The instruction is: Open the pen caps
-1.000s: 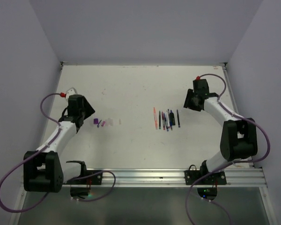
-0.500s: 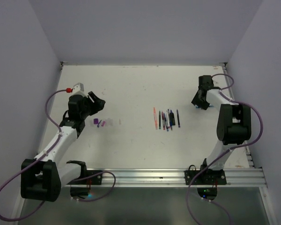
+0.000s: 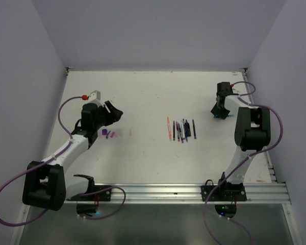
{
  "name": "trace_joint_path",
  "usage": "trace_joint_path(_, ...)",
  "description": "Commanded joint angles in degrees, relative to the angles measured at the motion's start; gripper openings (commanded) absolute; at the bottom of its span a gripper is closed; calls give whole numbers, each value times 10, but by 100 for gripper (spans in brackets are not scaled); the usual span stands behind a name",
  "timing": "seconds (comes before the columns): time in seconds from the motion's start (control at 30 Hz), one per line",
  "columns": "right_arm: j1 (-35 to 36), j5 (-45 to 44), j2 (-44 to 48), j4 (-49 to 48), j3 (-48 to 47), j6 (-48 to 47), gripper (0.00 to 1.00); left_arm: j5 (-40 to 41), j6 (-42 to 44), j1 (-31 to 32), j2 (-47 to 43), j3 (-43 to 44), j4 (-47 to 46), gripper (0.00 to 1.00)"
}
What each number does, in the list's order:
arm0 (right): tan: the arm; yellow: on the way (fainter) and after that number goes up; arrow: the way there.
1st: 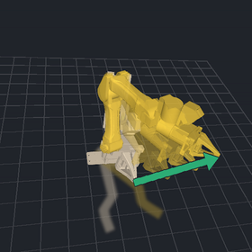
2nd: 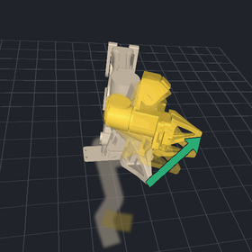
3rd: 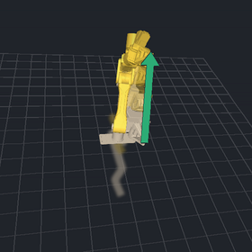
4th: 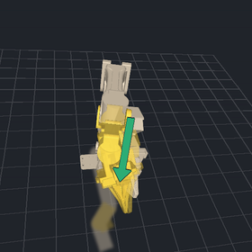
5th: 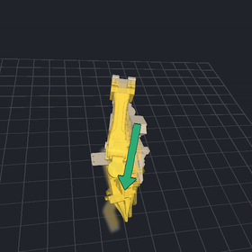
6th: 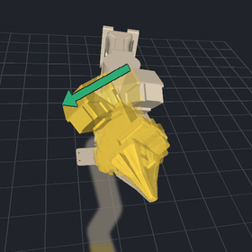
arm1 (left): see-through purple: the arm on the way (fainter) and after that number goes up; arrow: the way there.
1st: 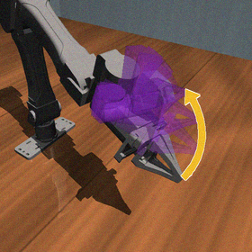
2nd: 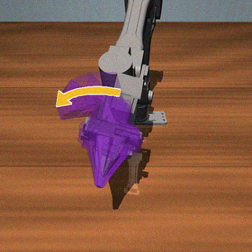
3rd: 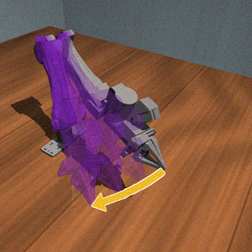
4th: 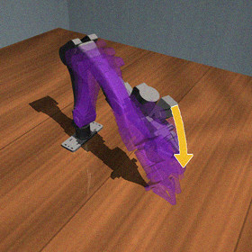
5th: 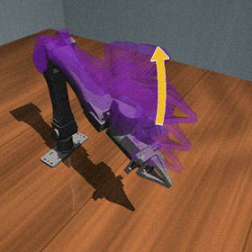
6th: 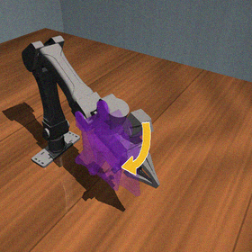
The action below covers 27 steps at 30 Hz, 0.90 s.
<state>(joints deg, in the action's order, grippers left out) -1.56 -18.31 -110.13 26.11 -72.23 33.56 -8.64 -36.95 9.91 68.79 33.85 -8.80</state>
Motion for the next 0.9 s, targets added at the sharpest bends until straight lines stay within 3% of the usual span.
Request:
trace_joint_path(0.0, 0, -11, 1, -11, -7, 19, 37, -4, 6, 4, -4, 7, -31, 62)
trace_joint_path(0.17, -1, 4, 2, -15, 7, 23, 24, -3, 5, 5, -17, 9, -19, 62)
trace_joint_path(0.27, -1, 15, 6, -22, 25, 25, 2, 2, 6, 6, -29, 9, -5, 62)
trace_joint_path(0.3, -1, 17, 10, -31, 39, 25, 0, 1, 6, 7, -31, 9, -2, 62)
trace_joint_path(0.47, 11, 35, 108, -67, 95, -5, 0, -58, 14, 13, -17, 26, 17, 62)
trace_joint_path(0.63, 81, 77, 248, -43, 136, -77, 0, -171, -12, 28, 12, 32, -17, 61)
trace_joint_path(0.77, 191, 196, 335, -10, 160, -102, 0, -190, -56, 46, 15, 29, -38, 61)
trace_joint_path(0.87, 287, 237, 358, -10, 186, -97, 0, -184, -82, 60, 1, 21, -61, 62)
